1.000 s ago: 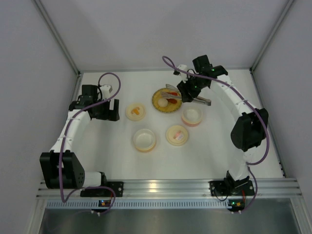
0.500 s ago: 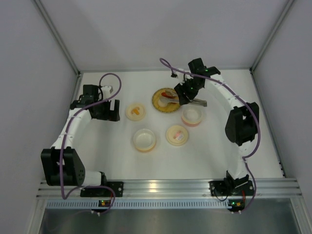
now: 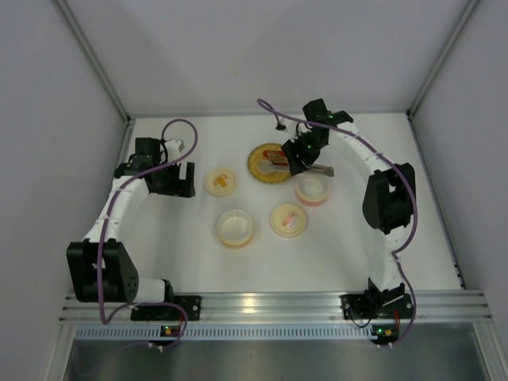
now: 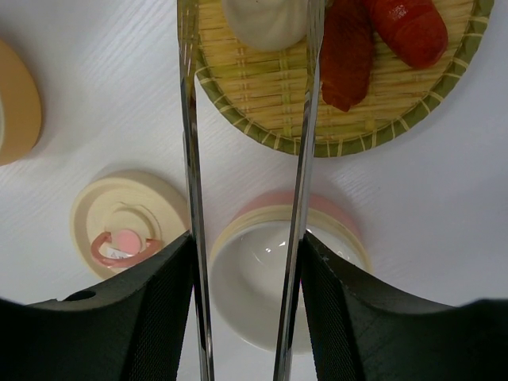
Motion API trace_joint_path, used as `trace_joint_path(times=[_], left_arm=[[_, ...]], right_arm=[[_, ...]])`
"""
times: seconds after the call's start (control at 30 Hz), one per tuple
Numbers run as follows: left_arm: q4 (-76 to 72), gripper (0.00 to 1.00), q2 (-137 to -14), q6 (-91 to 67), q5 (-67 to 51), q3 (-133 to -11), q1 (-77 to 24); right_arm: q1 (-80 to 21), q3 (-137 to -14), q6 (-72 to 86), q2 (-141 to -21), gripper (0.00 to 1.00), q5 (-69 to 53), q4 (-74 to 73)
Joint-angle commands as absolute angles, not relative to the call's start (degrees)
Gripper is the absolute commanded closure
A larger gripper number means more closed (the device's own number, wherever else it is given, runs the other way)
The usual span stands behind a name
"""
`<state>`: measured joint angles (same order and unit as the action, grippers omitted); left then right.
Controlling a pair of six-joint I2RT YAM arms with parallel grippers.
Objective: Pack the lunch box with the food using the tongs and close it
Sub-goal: Pick up the fake food from the plate.
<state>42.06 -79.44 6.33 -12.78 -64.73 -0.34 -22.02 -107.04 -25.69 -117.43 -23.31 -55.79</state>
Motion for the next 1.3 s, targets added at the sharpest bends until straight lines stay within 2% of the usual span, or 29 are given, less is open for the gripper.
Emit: trace_joint_path(times=[0.0, 0.3, 0.4, 0.7, 0.9, 1.27], left_arm=[[40.69, 0.02, -79.98, 6.68, -13.09, -66.36, -0.44], [40.69, 0.02, -80.16, 6.86, -12.83, -66.36, -0.44], [40.69, 0.02, -80.16, 6.86, -12.75, -66.36, -0.35], [40.52, 0.02, -80.42, 6.86, -12.57, -66.62, -0.35], [40.60, 0.02, -80.59, 6.86, -12.57, -66.88, -0.35], [41.13, 0.02, -80.77, 6.16, -12.57, -67.06, -0.44]], right_arm=[[-23.20, -109.16, -25.31, -117.95, 0.48, -24.96, -54.40], [-23.20, -109.07, -25.05, -118.92, 0.51, -25.40, -54.05], [-23.20, -108.98, -25.05, -119.00, 0.55, -25.58, -54.14], [-23.20, -108.55, -26.19, -118.39, 0.76, -25.14, -54.84], [-23.20, -107.93, -26.89, -116.81, 1.00, -23.82, -55.20], [-23.12, -107.40, -25.75, -110.49, 1.00, -24.43, -54.23]])
